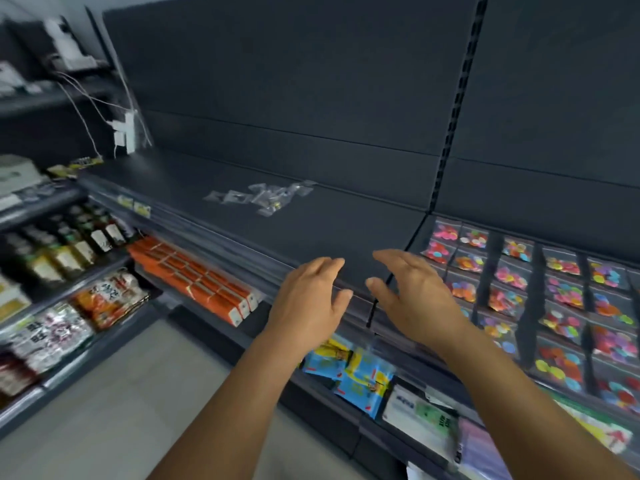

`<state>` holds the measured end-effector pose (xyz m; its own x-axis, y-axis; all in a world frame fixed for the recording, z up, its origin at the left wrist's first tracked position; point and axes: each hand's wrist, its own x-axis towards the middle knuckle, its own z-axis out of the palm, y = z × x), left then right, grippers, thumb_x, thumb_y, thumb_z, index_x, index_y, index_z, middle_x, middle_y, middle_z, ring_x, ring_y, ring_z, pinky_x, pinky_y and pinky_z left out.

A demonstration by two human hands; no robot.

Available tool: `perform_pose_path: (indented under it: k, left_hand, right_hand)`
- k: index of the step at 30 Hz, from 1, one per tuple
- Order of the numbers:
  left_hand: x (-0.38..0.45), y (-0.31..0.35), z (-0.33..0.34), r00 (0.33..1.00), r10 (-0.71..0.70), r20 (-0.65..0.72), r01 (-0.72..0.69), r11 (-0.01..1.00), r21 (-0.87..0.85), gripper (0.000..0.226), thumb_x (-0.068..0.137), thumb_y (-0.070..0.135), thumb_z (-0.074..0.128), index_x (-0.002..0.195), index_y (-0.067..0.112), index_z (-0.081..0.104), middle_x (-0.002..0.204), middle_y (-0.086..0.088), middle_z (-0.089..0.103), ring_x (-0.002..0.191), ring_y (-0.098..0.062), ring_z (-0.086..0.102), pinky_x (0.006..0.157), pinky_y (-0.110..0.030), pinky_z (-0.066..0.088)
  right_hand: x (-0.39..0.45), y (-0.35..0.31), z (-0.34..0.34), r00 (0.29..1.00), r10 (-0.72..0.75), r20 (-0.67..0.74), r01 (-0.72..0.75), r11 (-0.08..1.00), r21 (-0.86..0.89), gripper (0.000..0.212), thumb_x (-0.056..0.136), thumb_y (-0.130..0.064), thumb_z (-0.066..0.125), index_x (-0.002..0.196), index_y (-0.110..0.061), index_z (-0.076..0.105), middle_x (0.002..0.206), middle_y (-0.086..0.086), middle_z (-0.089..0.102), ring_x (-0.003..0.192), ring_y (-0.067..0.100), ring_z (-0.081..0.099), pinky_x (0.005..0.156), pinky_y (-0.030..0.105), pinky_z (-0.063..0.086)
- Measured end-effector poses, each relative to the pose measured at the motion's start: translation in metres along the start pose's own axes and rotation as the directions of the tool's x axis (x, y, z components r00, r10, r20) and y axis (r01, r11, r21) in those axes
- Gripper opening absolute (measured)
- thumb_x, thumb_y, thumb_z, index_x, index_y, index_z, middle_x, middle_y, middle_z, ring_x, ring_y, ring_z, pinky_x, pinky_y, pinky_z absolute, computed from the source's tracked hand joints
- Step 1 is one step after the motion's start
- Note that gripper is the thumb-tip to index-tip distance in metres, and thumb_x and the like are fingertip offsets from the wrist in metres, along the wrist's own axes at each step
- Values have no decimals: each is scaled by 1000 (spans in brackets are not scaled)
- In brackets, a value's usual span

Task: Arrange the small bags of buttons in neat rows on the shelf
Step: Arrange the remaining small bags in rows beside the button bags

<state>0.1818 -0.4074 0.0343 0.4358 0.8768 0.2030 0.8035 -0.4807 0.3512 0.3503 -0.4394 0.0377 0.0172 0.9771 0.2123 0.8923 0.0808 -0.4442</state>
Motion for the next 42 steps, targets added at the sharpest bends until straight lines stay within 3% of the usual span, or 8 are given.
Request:
perform_pose_path:
  k: [10,24,29,32,35,38,42]
  left_hand:
    - [78,-119,-21,994,-94,-63,94,995,-16,57,98,37,45,149,20,27,151,2,34,139,-14,29,114,-28,24]
    - [208,-275,-20,961,-278,10,277,958,77,58,98,34,45,150,17,23,155,-3,26,141,-20,24,115,-32,21]
    - [233,-325,-19,965,-263,20,259,958,121,54,99,28,42,149,15,25,154,-4,26,142,-21,22,115,-36,23]
    - [245,-354,-21,964,-256,68,245,959,139,52,101,22,38,150,15,21,157,-4,18,145,-21,12,116,-35,16]
    - [255,-379,-24,961,-238,139,214,962,168,52,102,18,33,151,14,17,160,-5,10,147,-21,6,118,-37,13]
    - [260,-394,-28,974,-182,137,164,977,135,49,101,15,35,149,15,25,156,-5,21,141,-25,21,115,-35,23]
    - [264,-405,-36,992,-112,63,108,992,62,38,101,21,37,137,17,49,139,-6,46,121,-26,39,100,-35,39]
  right_hand:
    - [140,-48,65,994,-97,44,95,995,36,53,95,-41,46,143,-18,37,146,-2,41,137,15,32,114,33,27]
    - [314,-88,158,959,-157,236,147,987,58,52,98,-34,42,146,-19,28,151,0,32,140,18,24,115,38,25]
    - [350,-111,196,940,-191,282,199,980,-1,52,99,-29,41,147,-17,26,153,2,28,142,18,21,118,34,17]
    - [369,-126,214,944,-163,286,180,983,-34,50,98,-21,42,146,-16,28,153,1,27,140,19,22,116,27,14]
    - [383,-140,227,950,-88,300,123,987,-100,54,98,-23,40,149,-18,20,156,-2,20,140,22,20,115,35,19]
    - [391,-150,239,941,-37,337,92,985,-149,53,99,-23,37,149,-20,20,156,-5,17,136,24,21,112,36,24]
    - [388,-149,243,972,-40,230,67,991,-112,36,96,-16,41,131,-19,47,144,-6,36,123,21,36,107,26,28]
